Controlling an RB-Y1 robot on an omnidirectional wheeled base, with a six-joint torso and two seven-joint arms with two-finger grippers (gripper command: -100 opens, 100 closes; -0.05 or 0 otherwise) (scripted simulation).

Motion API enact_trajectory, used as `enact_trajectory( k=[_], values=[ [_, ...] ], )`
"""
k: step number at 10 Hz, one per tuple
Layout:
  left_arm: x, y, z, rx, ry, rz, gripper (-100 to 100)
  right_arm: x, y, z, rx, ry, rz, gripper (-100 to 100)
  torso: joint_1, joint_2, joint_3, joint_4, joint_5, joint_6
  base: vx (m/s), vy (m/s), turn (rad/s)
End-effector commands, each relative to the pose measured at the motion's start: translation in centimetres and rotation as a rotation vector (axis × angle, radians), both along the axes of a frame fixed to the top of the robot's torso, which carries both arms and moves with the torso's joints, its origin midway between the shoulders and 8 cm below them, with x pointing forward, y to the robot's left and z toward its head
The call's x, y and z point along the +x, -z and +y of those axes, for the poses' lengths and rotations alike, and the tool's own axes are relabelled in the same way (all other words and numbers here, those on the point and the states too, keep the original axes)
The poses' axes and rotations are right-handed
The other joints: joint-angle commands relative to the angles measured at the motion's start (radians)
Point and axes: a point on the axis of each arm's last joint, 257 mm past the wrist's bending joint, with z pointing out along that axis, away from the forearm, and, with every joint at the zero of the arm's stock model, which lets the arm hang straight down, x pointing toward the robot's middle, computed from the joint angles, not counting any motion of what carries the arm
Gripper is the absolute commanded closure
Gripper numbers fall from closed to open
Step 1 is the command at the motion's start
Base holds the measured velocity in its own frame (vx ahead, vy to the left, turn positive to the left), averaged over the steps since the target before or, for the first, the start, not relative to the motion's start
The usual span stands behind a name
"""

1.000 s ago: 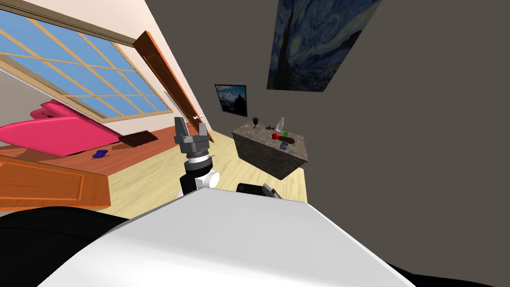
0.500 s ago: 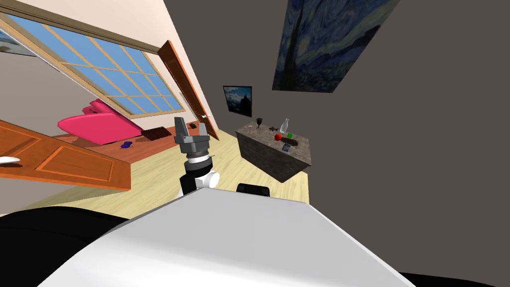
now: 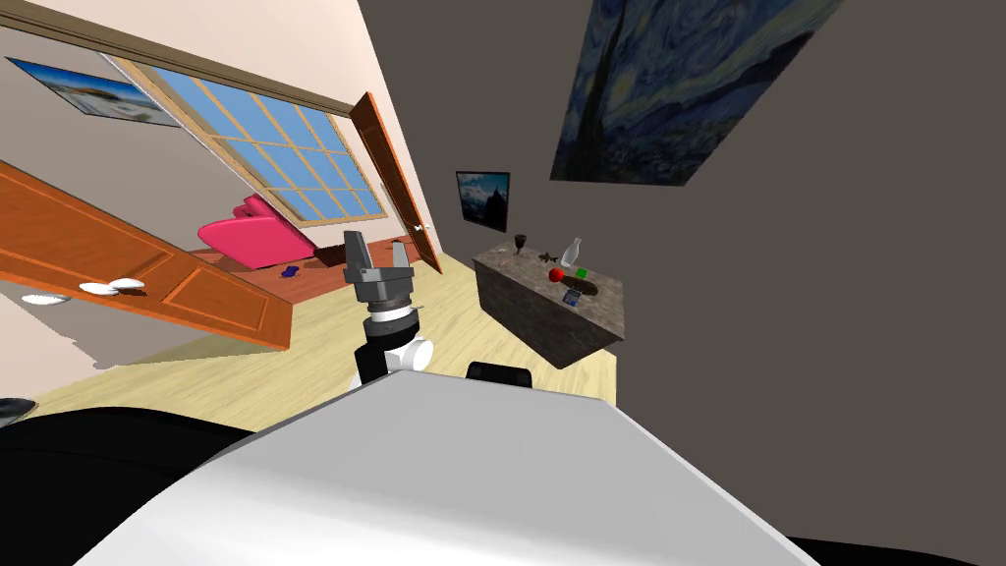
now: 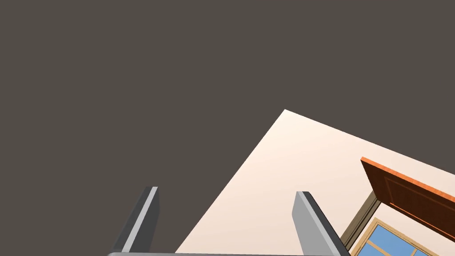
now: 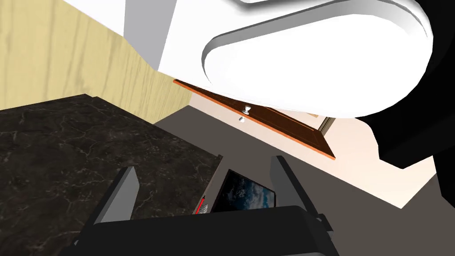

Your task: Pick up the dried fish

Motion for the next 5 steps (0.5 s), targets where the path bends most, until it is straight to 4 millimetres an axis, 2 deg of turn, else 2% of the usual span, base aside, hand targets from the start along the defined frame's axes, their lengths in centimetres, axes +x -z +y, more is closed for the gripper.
enact_trajectory(
  k=[1,2,3,4,5],
  values=[
    [0.0,0.0,0.0,0.000,0.000,0.000,0,-1.6,0.6,-1.7,-0.047,-0.021,0.031,-100,0.000,0.000,0.000,0.000,0.000,0.000,0.034,-0.081,0.224],
    [0.0,0.0,0.0,0.000,0.000,0.000,0,-1.9,0.7,-2.5,-0.068,-0.036,0.036,-100,0.001,0.000,0.000,0.000,0.000,0.000,0.014,-0.038,0.018],
    [0.0,0.0,0.0,0.000,0.000,0.000,0,-4.1,2.3,-4.9,-0.127,-0.052,0.087,-100,0.003,0.001,0.000,0.000,0.001,0.001,0.037,-0.049,0.285],
    [0.0,0.0,0.0,0.000,0.000,0.000,0,-4.5,2.4,-6.1,-0.155,-0.072,0.094,-100,0.003,0.000,0.000,0.000,0.001,0.000,0.038,-0.066,0.176],
    [0.0,0.0,0.0,0.000,0.000,0.000,0,-4.6,2.4,-6.5,-0.162,-0.078,0.096,-100,0.002,-0.001,-0.001,0.000,0.000,0.001,0.019,-0.033,-0.001]
  ],
)
